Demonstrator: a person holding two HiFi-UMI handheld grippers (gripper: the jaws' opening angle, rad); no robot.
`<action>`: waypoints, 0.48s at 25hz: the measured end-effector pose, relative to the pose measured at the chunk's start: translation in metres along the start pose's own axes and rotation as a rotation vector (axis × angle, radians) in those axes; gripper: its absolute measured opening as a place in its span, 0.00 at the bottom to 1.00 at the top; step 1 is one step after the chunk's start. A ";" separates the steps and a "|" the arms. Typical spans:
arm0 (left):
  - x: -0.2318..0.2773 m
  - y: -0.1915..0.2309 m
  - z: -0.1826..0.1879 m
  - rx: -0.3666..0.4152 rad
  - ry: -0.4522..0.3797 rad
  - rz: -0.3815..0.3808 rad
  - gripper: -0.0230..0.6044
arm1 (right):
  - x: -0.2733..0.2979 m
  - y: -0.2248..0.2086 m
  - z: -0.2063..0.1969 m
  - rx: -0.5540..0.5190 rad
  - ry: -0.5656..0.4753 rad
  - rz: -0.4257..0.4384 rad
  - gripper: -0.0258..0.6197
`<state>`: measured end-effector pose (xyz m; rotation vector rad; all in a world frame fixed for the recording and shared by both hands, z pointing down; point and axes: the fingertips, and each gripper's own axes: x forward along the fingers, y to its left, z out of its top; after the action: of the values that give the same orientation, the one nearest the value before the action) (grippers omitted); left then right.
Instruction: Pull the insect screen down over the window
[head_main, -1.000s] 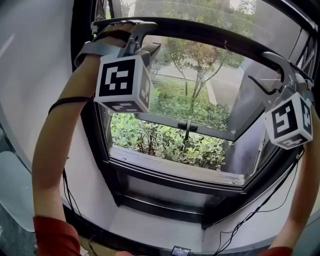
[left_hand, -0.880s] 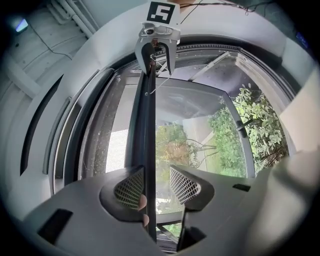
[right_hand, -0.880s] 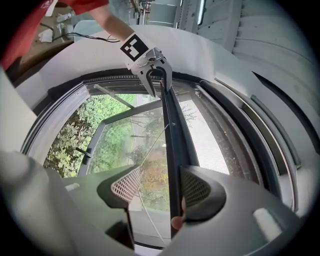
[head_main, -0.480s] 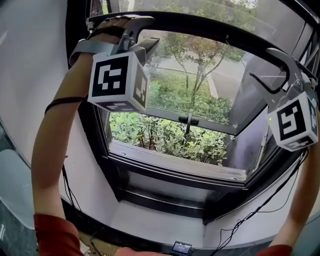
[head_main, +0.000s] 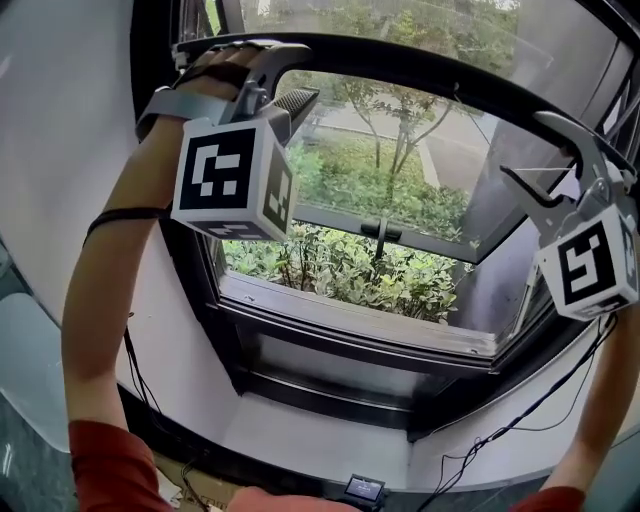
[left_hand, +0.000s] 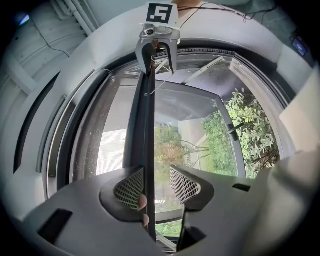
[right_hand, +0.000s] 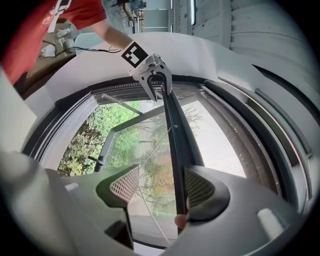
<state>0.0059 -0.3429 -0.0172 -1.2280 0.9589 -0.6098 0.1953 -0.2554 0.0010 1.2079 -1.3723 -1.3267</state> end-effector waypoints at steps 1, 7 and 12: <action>-0.001 -0.003 0.000 0.003 -0.002 -0.004 0.29 | 0.000 0.003 0.000 0.001 -0.002 0.002 0.47; -0.005 -0.015 0.001 0.006 -0.005 -0.019 0.29 | -0.002 0.018 0.000 0.010 -0.018 0.017 0.50; -0.006 -0.019 0.003 0.002 -0.004 -0.027 0.29 | -0.003 0.025 -0.003 0.012 -0.008 0.022 0.52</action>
<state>0.0075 -0.3408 0.0031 -1.2415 0.9396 -0.6290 0.1966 -0.2535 0.0261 1.1938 -1.3977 -1.3111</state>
